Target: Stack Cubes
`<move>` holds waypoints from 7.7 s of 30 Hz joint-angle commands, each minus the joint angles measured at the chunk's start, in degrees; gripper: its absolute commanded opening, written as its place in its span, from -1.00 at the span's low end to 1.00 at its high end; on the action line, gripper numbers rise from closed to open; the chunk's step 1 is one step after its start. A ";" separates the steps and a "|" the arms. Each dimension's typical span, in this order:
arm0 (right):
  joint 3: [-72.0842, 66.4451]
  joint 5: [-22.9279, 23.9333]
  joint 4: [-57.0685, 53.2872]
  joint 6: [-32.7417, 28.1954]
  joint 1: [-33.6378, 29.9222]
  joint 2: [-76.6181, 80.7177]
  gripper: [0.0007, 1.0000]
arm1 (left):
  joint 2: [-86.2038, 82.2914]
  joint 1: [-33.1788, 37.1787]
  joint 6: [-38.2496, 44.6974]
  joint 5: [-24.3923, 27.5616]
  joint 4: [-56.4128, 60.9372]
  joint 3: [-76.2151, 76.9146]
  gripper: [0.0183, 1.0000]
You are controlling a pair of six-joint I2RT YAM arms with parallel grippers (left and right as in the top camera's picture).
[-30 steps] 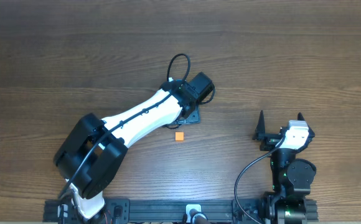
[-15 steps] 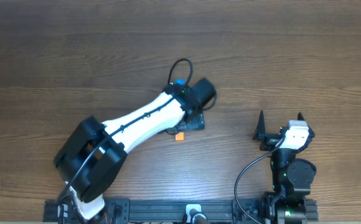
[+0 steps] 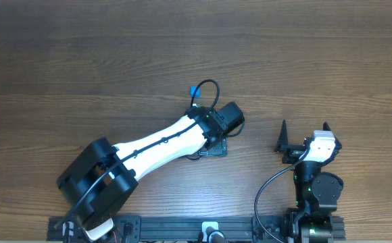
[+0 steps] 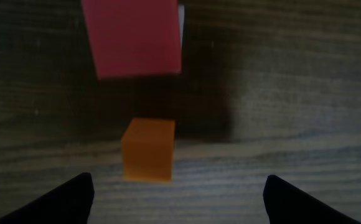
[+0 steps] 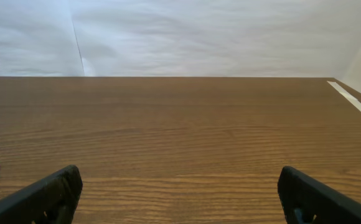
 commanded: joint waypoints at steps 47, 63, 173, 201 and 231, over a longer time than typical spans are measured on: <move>-0.33 -0.28 -0.13 -0.02 0.33 -0.28 0.99 | 1.64 2.21 -2.10 1.60 3.78 -5.84 -0.47; -0.33 -0.28 -0.13 -0.02 0.33 -0.28 0.99 | -7.13 2.16 -1.81 -1.29 -3.61 -0.17 -0.96; -0.33 -0.28 -0.13 0.00 0.33 -0.28 0.99 | 3.98 10.58 6.25 3.13 -8.37 13.11 0.01; -0.33 -0.28 -0.13 0.00 0.33 -0.28 0.99 | -46.03 34.21 31.61 -7.98 31.06 -9.49 0.78; -0.33 -0.28 -0.13 0.00 0.33 -0.28 0.99 | -104.87 56.30 49.05 17.66 57.48 -67.58 0.99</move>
